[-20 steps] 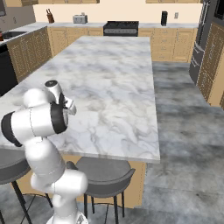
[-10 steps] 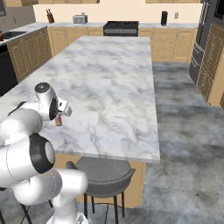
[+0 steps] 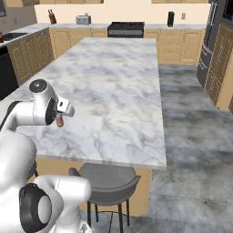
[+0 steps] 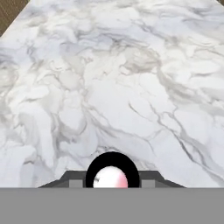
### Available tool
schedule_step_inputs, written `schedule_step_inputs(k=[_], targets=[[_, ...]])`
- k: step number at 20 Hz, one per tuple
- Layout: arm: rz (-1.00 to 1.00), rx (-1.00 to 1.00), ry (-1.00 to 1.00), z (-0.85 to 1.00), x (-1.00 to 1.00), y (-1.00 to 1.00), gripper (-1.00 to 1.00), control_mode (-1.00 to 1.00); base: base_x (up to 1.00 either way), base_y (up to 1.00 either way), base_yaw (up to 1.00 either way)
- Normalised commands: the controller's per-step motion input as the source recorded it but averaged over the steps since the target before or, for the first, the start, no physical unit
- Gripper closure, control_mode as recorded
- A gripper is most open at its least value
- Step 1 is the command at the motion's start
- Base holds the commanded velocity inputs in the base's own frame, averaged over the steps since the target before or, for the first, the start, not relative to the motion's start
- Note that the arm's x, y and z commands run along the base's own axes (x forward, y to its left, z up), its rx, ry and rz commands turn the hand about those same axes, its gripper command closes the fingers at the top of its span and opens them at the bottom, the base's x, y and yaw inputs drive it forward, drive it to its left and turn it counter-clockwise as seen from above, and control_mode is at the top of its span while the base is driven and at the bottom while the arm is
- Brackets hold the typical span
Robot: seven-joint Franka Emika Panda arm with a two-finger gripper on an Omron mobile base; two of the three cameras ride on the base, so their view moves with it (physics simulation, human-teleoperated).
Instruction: Place the large bottle from the dining counter next to the other large bottle outside the sink, and place the small bottle from the dining counter next to the other small bottle inside the sink.
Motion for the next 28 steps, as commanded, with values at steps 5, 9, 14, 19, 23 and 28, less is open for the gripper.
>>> schedule_step_inputs(k=[5, 9, 14, 19, 23, 28], targets=[[0.00, -0.08, 0.00, 0.70, -0.55, -0.13, 1.00, -1.00, 0.00, 0.00, 0.00], [0.00, -0.04, 0.04, 0.72, -0.60, -0.20, 1.00, -1.00, 0.00, 0.00, 0.00], [0.00, 0.05, 0.00, 0.43, -0.87, -0.17, 1.00, -1.00, 0.00, 0.00, 0.00], [0.00, 0.02, 0.01, 0.17, -0.95, 0.00, 1.00, -1.00, 0.00, 0.00, 0.00], [-0.02, 0.00, 0.05, 0.00, -0.65, -0.06, 1.00, -1.00, 0.00, 0.00, 0.00], [-0.07, 0.00, 0.10, 0.07, -0.39, -0.19, 1.00, -1.00, 0.00, 0.00, 0.00]])
